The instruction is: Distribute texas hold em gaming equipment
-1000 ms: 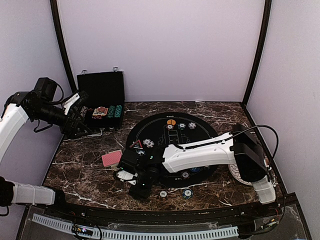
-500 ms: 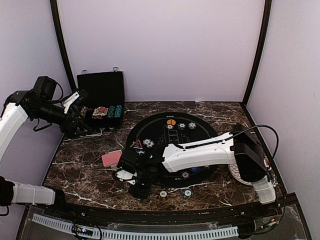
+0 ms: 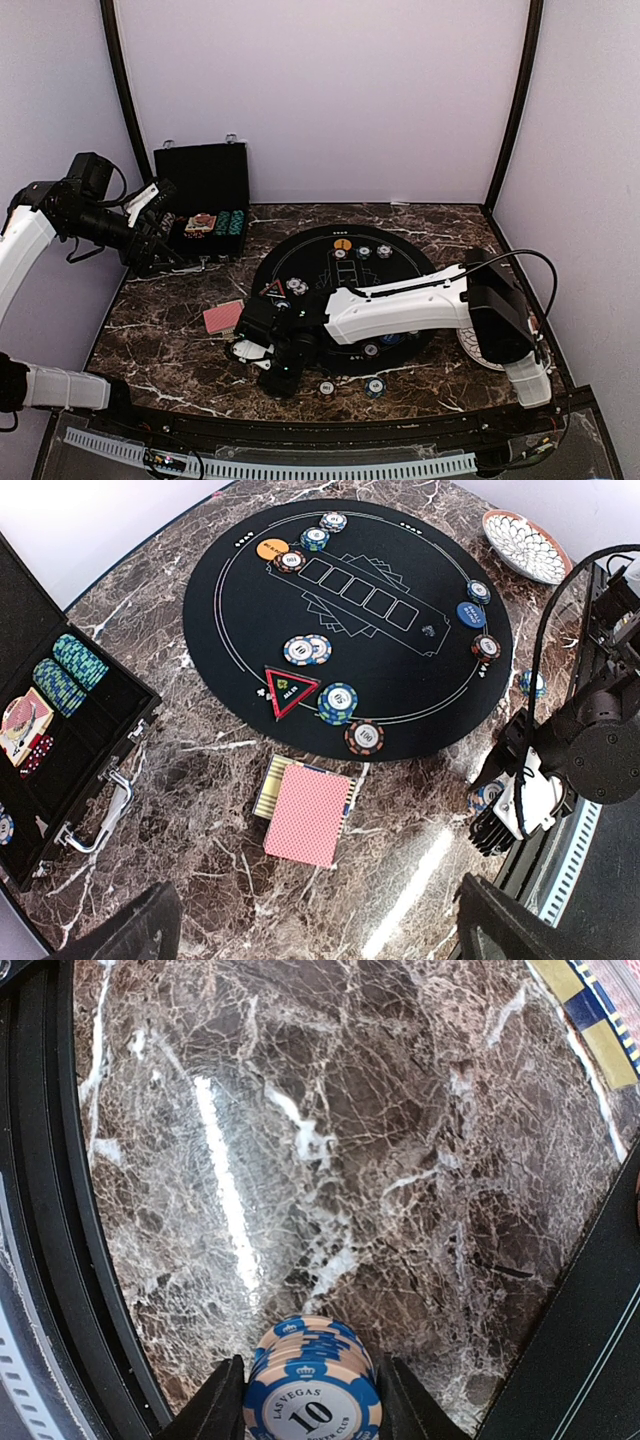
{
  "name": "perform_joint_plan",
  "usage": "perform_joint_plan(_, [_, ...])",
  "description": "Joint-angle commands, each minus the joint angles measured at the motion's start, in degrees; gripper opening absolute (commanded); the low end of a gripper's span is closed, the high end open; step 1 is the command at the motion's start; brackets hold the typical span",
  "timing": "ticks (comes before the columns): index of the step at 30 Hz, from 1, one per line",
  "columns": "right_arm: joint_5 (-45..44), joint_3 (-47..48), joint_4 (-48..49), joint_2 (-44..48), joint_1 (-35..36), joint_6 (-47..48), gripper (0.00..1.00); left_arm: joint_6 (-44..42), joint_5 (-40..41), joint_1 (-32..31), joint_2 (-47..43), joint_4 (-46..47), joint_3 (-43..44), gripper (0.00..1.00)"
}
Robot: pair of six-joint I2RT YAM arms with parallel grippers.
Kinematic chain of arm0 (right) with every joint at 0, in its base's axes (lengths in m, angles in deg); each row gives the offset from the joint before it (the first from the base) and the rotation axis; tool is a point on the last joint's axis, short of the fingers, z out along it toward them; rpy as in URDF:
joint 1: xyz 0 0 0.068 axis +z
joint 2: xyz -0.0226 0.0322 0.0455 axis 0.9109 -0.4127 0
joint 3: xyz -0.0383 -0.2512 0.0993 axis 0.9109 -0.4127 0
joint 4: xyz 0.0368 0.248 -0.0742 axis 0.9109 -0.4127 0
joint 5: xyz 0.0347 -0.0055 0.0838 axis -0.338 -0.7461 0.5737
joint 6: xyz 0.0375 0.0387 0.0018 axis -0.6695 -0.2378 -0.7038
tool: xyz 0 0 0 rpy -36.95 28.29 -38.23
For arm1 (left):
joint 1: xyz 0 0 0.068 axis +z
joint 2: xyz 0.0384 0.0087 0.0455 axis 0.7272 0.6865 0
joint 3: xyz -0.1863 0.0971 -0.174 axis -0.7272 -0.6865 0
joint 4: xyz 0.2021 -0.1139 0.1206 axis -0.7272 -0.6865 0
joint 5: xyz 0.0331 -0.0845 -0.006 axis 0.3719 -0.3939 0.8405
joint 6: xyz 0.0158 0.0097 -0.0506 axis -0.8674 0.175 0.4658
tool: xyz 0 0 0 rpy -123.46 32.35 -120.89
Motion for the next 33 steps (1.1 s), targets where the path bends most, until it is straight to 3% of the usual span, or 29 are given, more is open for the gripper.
perform_joint_plan(1, [-0.1,0.5,-0.1,-0.6,0.6,-0.3,0.45,-1.0,-0.2,-0.2,-0.4,-2.3,1.7,0.99])
perform_joint_plan(22, [0.2,-1.6,1.2,-0.6,0.7,-0.3,0.46,-0.6,-0.7,-0.2,-0.1,-2.3,2.2,0.99])
perform_joint_plan(30, [0.8,-1.2,1.1,0.3,0.6,-0.2,0.4,-0.6,-0.7,-0.2,0.1,-2.4,2.1,0.99])
perform_joint_plan(33, [1.0,-1.0,0.9,0.9,0.7,-0.2,0.43,-0.5,-0.7,-0.2,0.1,-2.4,2.1,0.99])
